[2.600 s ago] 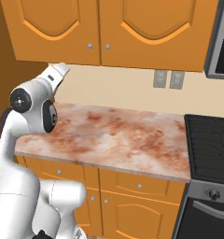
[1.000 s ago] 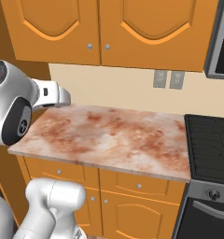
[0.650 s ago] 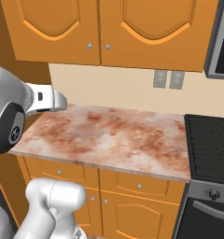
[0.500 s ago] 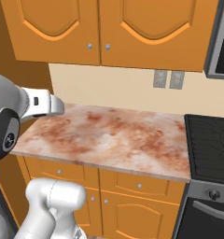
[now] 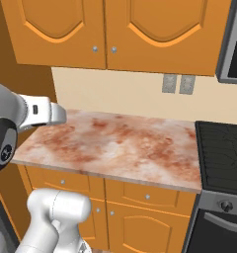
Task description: Close all open cabinet doors.
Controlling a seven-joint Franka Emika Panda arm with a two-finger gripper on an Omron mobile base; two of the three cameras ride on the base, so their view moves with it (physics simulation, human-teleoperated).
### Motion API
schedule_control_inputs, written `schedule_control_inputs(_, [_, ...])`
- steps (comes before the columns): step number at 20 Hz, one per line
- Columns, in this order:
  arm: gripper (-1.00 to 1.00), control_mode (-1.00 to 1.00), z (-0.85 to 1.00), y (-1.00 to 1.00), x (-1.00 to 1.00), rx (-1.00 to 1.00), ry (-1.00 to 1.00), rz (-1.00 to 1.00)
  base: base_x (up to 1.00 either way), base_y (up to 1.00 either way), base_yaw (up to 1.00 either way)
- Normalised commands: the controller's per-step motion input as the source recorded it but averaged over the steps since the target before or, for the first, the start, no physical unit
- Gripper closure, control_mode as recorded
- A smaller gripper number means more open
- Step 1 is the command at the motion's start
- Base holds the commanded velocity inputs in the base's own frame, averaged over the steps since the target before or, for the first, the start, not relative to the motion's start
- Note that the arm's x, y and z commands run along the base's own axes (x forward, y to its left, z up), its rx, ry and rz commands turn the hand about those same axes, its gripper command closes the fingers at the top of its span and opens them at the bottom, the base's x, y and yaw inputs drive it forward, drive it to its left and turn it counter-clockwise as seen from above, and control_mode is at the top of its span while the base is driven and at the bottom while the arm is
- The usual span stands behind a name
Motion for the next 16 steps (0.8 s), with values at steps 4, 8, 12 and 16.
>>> schedule_control_inputs(4, [-1.00, 1.00, -0.03, 0.00, -0.22, -0.04, -0.09, 0.00, -0.10, -0.03, -0.01])
schedule_control_inputs(8, [-1.00, 1.00, 0.00, 0.00, 0.00, 0.00, 0.00, 0.00, -0.53, -0.25, -0.07])
schedule_control_inputs(12, [-1.00, 1.00, 0.00, 0.00, 0.00, 0.00, 0.00, 0.00, -0.54, -0.54, -0.08])
schedule_control_inputs(16, [-1.00, 1.00, 0.00, 0.00, 0.00, 0.00, 0.00, 0.00, -0.45, -0.72, -0.03])
